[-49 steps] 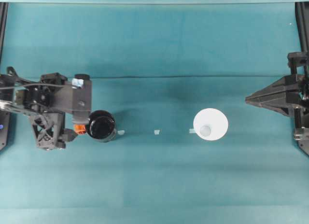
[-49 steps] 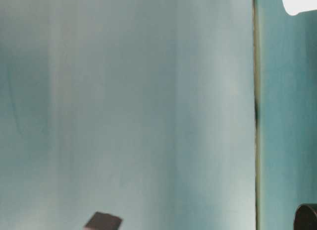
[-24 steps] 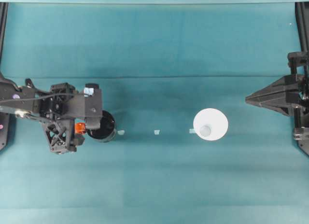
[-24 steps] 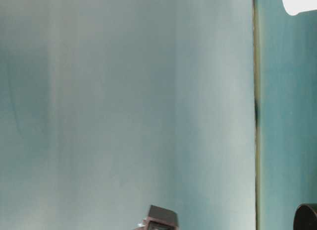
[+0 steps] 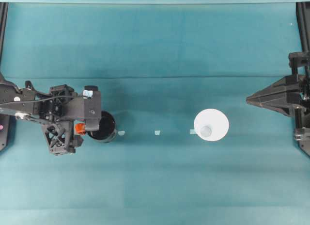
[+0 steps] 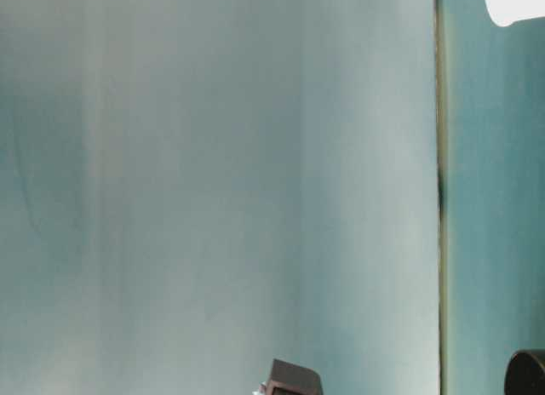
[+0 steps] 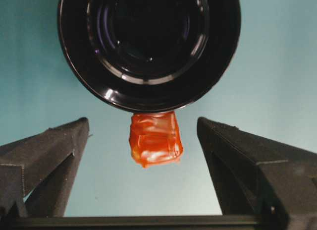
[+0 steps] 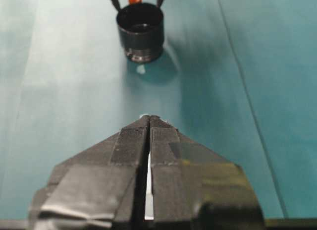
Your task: Put the paper cup into the moved red handle cup holder.
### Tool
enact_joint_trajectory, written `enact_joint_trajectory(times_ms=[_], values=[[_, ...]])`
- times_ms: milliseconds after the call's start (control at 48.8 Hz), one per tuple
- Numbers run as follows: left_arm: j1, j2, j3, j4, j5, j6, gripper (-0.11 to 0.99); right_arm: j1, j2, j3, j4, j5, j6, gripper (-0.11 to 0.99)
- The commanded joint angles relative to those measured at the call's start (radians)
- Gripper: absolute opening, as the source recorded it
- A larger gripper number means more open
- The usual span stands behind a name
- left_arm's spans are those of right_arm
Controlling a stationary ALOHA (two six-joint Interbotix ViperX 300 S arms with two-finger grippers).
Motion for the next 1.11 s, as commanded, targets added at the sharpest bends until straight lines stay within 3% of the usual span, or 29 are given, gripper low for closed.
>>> enact_joint_trajectory(times_ms=[0,328,492,636,882,1087], values=[[0.002,-0.003,-0.006,0.002,-0.009,0.0,0.96,-0.003,0.008,-0.026,0.003,-0.005,0.008,-0.1],[0.003,-0.002,-0.003,0.002,-0.011,-0.002,0.95,-0.003,0.008,-0.026,0.003,-0.006,0.008,-0.1],[0.005,-0.002,-0.003,0.002,-0.02,-0.003,0.89,-0.003,0.008,-0.025,0.003,-0.006,0.008,-0.1],[0.006,-0.002,-0.005,0.002,-0.035,-0.003,0.75,-0.003,0.008,-0.025,0.003,-0.005,0.008,-0.1],[0.005,-0.002,-0.006,0.002,-0.043,0.006,0.28,-0.003,0.008,-0.025,0.005,-0.006,0.008,-0.1],[0.005,-0.008,-0.014,0.002,-0.04,0.014,0.29,-0.003,0.006,-0.025,0.005,-0.006,0.008,-0.1]])
